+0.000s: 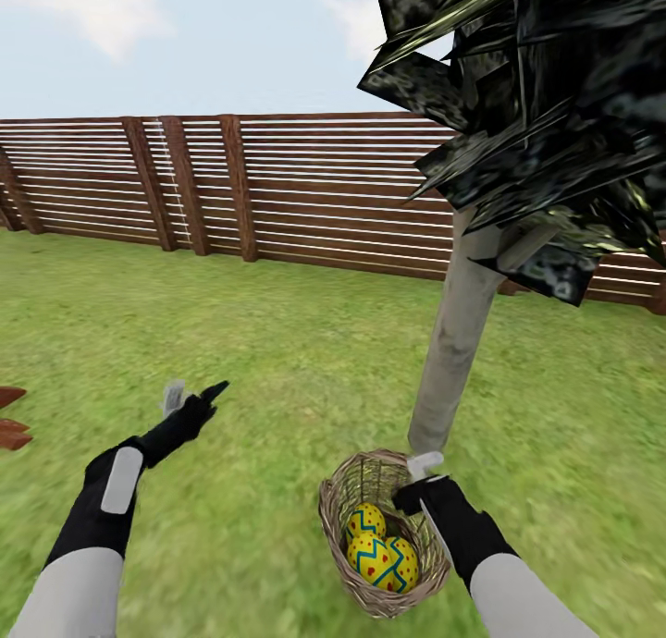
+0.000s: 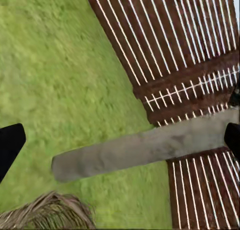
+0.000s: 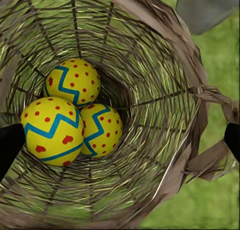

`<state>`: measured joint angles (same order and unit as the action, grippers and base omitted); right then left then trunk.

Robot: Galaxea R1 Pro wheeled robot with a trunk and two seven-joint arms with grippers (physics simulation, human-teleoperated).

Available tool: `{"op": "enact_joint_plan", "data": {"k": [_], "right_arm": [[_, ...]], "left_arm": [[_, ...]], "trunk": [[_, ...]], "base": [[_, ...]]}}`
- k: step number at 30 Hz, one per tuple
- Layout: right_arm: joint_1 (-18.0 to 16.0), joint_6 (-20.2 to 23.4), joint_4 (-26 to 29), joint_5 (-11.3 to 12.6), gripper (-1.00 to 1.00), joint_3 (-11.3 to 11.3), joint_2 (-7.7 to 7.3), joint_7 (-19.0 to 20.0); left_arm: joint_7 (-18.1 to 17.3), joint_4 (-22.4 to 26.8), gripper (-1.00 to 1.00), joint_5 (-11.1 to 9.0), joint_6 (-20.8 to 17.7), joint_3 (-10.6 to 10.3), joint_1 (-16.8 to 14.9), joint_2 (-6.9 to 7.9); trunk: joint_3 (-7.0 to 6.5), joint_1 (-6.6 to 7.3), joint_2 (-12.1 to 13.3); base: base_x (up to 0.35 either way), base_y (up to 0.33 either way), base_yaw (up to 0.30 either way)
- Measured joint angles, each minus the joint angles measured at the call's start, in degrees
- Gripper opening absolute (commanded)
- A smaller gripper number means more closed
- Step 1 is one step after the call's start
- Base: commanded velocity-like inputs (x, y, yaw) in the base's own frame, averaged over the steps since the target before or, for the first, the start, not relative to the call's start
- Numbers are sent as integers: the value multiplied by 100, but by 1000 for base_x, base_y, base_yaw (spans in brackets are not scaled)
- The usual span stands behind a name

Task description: Take the three Easter eggs out of the wicker basket on the lawn in the garden, then place them on the lawn next to a single tree (choose any tree) so that all three eggs are next to the same tree and none are left in the basket.

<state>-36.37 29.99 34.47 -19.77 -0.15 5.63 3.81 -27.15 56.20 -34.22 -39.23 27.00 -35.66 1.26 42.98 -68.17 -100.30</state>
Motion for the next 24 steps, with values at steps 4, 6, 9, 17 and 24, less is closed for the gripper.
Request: {"op": "enact_joint_plan", "data": {"k": [4, 6, 9, 17, 24], "right_arm": [[0, -6, -67, -2, 100, 17, 0, -239], [0, -7, -77, 3, 100, 21, 4, -247], [0, -8, -133, 7, 100, 40, -3, -250], [0, 7, -184, 15, 100, 101, 3, -236], [0, 127, -171, 34, 100, 143, -4, -98]], "left_arm": [[-683, 319, 100, -578, -14, 63, 9, -24], [-995, 382, 100, -675, -59, 100, 15, 1], [-1945, 279, 100, -799, -191, 373, 26, 121], [-3164, -36, 100, -821, -566, 1007, 230, 265], [-3260, -67, 100, -821, -647, 1057, 263, 278]], "trunk": [[1, 0, 0], [1, 0, 0], [1, 0, 0], [126, -154, -279], [252, -307, -560]], "base": [[0, 0, 0], [0, 0, 0], [0, 0, 0], [0, 0, 0], [0, 0, 0]]}}
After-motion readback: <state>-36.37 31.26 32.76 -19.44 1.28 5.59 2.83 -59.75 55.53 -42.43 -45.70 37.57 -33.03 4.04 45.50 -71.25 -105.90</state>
